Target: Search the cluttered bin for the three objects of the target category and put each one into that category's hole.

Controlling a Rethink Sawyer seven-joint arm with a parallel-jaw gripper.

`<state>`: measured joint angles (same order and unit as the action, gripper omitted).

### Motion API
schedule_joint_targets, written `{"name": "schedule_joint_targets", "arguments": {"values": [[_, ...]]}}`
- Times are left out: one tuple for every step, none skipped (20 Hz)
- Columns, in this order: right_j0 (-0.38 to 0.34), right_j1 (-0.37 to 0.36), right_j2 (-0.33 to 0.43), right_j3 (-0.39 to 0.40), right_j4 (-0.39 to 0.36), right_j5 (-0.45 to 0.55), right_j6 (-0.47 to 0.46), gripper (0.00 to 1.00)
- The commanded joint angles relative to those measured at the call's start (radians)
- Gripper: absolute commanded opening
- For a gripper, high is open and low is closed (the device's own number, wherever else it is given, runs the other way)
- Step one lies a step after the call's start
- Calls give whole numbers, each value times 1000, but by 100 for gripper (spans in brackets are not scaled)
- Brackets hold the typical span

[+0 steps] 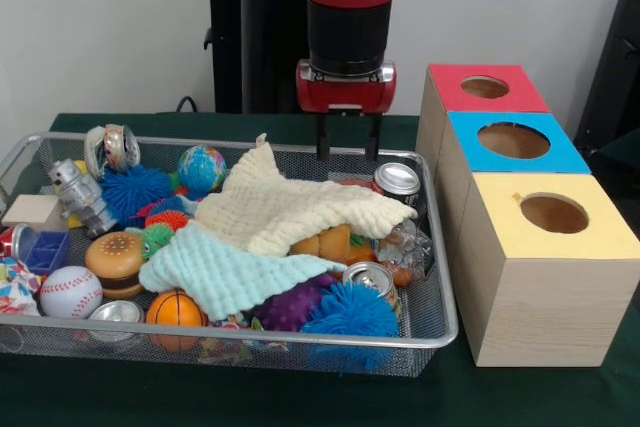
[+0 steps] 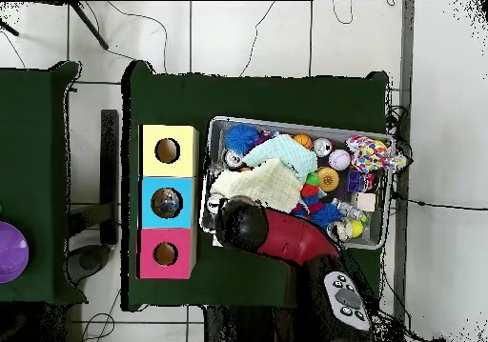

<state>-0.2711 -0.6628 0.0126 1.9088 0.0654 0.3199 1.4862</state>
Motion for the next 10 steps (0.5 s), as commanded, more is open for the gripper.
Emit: {"name": "schedule_joint_targets", "arguments": {"values": [[-42,104,31,-3,67,-56,243,100],[-41,113,30,-5,69,-66,242,100],[-41,123,30,-7,68,-80,240,100],[-44,136,33,-9,68,-99,239,100],[-48,156,36,-15,65,-122,236,100],[-51,178,39,-21,61,-146,235,100],[-51,197,38,-31,58,-164,235,100],[-49,217,35,-46,57,-175,233,100],[-46,233,32,-59,58,-184,232,100],[-43,256,30,-85,62,-186,228,100]]}}
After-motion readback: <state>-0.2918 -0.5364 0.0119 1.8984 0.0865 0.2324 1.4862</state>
